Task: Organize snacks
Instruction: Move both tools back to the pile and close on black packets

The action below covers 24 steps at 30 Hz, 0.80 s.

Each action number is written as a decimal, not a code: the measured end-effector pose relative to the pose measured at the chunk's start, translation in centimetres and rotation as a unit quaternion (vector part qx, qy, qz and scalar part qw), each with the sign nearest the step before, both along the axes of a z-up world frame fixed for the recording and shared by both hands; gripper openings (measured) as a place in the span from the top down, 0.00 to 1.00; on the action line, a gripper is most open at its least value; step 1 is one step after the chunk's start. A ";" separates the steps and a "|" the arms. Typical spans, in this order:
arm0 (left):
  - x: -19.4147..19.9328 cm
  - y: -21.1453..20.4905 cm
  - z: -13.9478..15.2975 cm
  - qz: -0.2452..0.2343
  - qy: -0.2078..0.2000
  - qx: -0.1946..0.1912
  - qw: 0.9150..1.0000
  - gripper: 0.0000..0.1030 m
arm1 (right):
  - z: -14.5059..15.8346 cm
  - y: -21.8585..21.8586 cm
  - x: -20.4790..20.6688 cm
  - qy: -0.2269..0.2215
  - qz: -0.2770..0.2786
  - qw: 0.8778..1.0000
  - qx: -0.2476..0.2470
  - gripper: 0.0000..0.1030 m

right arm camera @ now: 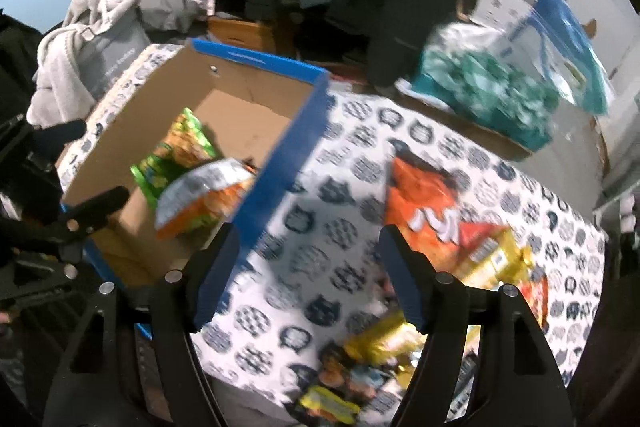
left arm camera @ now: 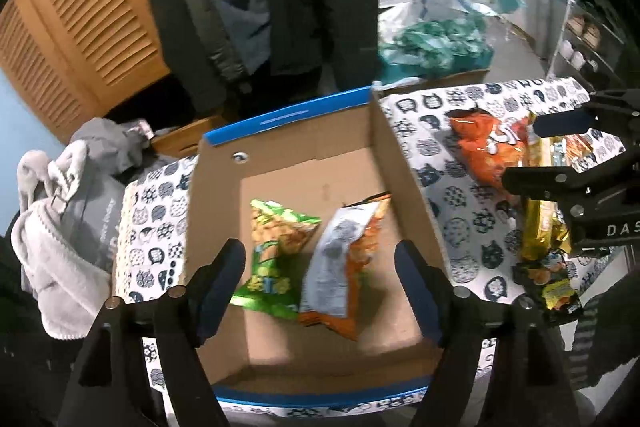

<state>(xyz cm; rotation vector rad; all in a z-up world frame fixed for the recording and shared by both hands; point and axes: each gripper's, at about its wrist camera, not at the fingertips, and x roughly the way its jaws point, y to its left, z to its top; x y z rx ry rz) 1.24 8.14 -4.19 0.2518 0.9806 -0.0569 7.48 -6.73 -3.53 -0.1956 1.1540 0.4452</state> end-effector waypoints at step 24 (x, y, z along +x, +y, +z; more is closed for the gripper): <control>-0.4 -14.4 -3.2 -0.094 0.080 0.018 0.992 0.23 | -7.0 -17.7 -4.6 0.063 -0.154 0.985 -0.034 0.26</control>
